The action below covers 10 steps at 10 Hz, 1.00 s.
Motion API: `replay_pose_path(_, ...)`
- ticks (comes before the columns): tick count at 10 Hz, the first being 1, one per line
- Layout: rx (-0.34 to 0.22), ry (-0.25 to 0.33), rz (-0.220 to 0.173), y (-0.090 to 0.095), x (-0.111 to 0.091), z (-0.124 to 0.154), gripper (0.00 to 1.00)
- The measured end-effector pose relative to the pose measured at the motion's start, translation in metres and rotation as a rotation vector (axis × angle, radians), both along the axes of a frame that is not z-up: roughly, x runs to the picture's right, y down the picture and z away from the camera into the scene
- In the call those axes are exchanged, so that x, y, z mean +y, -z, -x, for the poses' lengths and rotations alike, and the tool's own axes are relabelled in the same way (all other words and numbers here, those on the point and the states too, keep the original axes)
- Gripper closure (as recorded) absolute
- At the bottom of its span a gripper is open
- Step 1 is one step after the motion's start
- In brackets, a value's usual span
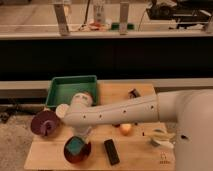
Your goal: Wipe red bowl with sponge
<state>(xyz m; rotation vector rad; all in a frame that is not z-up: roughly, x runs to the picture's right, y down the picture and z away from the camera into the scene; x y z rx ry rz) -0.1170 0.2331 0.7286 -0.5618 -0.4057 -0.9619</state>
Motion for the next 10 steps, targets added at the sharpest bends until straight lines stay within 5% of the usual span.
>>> replay_pose_path(5,-0.060,-0.014,0.041,-0.007,0.005,-0.005,0.96)
replay_pose_path(10,-0.106,0.009,0.039,-0.008,0.000,0.011,0.96)
